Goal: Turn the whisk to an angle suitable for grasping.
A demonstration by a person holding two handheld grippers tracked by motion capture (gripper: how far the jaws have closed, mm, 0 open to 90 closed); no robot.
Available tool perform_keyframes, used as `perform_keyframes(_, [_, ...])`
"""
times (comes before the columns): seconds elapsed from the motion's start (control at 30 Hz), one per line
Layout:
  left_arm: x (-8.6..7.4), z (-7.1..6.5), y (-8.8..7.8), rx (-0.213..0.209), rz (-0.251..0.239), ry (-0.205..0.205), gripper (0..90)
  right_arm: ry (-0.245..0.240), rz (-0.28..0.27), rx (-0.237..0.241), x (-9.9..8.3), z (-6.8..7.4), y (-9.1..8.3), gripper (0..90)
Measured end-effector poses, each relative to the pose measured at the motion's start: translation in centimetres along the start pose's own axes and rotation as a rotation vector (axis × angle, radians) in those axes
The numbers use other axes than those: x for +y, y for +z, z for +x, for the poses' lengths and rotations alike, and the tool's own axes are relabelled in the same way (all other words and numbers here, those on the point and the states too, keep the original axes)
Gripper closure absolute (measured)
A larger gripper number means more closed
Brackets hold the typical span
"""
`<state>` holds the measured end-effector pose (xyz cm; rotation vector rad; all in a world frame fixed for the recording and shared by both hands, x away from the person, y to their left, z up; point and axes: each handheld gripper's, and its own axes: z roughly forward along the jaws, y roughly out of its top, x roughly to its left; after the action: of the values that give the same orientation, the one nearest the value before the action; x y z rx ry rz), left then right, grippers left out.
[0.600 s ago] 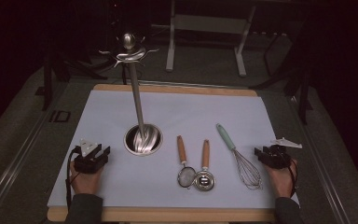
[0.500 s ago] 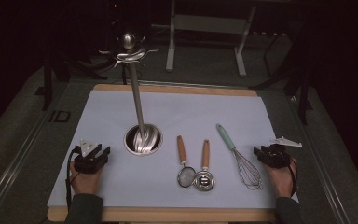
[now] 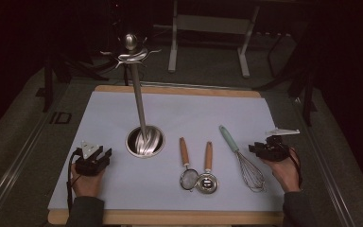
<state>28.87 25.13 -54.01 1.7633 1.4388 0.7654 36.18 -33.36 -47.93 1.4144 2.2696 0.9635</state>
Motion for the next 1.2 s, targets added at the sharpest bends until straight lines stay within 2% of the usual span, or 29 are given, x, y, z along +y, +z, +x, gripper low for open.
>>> perform_keyframes(0.1, [0.0,0.0,0.0,0.0,0.001,0.002,61.6,-0.01,0.034,0.027,0.9,0.6,0.5,67.3])
perform_keyframes(0.13, [0.0,0.0,0.0,-0.001,0.001,0.002,61.5,-0.012,0.062,0.05,1.3,0.9,1.0,69.2])
perform_keyframes(0.27, [0.0,0.0,0.0,-0.001,0.001,0.001,61.4,-0.017,0.096,0.079,1.9,1.4,1.9,69.8])
perform_keyframes(0.37, [0.0,0.0,0.0,-0.001,0.001,0.001,61.3,0.007,0.129,0.112,2.3,1.6,2.9,69.8])
perform_keyframes(0.4, [0.0,0.0,0.0,-0.001,0.001,0.001,61.3,0.034,0.153,0.136,2.5,1.5,3.6,69.7])
perform_keyframes(0.47, [0.0,0.0,0.0,-0.001,0.0,0.001,61.3,0.052,0.167,0.146,2.5,1.5,3.9,69.6])
perform_keyframes(0.63, [0.0,0.0,0.0,-0.001,0.001,0.002,61.3,0.094,0.217,0.137,3.1,1.3,4.8,69.4])
perform_keyframes(0.87, [0.0,0.0,0.0,0.0,0.002,0.003,61.2,0.091,0.351,0.126,4.1,2.0,6.6,67.5])
perform_keyframes(1.1, [0.0,0.0,0.0,-0.001,0.001,0.003,61.3,0.099,0.391,0.1,4.4,2.6,7.6,67.8])
perform_keyframes(1.2, [0.0,0.0,0.0,0.0,0.0,0.003,61.3,0.086,0.397,0.083,4.5,2.8,7.6,68.8])
